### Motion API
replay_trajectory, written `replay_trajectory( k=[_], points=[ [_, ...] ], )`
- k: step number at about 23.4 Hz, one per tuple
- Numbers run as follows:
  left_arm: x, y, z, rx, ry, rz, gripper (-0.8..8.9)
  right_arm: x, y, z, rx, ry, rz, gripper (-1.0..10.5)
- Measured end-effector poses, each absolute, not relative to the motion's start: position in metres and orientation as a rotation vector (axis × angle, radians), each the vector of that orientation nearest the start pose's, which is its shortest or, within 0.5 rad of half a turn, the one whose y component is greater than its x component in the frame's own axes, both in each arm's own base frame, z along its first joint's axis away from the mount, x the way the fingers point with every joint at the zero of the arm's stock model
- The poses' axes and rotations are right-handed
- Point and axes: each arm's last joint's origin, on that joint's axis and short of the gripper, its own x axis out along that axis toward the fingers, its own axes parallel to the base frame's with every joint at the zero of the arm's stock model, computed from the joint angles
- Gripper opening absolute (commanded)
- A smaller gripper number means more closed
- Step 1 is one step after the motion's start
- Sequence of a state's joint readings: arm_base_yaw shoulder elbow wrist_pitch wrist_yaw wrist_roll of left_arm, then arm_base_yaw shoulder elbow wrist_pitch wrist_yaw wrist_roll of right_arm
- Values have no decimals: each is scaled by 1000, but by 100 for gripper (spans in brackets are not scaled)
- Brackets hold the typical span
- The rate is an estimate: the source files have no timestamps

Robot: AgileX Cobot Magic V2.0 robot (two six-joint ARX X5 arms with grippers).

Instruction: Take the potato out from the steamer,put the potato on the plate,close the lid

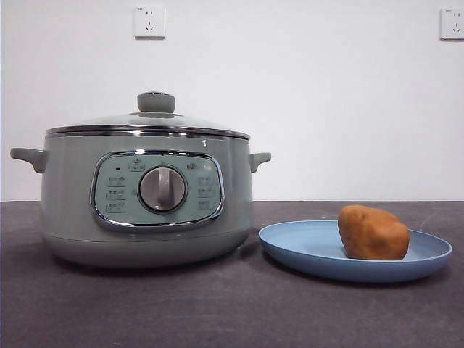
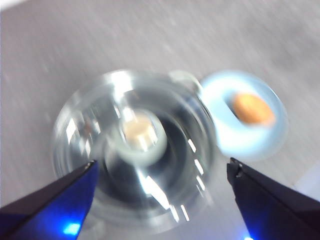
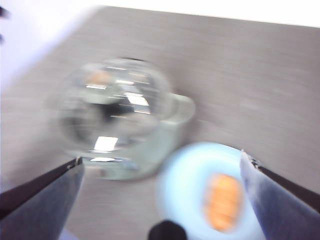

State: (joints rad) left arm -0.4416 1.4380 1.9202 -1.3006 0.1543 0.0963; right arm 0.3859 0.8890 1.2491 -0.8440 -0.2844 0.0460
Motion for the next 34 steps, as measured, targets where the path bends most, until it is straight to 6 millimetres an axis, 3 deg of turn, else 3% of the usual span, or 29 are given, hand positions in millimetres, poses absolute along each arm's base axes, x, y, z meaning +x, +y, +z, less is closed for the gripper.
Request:
replay_trajectory(
  k=[4,8,9,10,11,12,34],
  points=[
    [174,-91,483,172,711,-730,436,131,67,407,62,518,823,532],
    [159,-85,490,168,668,-742,430,133,68,406,63,525,824,496],
    [159,-84,490,167,668,-742,385,133,68,406,63,526,824,432],
    [159,-85,490,165,669,-741,255,134,68,406,63,526,824,321],
    [161,-85,489,165,673,-741,67,134,68,406,63,526,824,165],
    [162,-86,489,165,676,-741,-31,134,68,406,62,526,824,20],
    [164,-86,488,166,681,-741,-3,137,67,406,5,496,750,-1]
  ],
)
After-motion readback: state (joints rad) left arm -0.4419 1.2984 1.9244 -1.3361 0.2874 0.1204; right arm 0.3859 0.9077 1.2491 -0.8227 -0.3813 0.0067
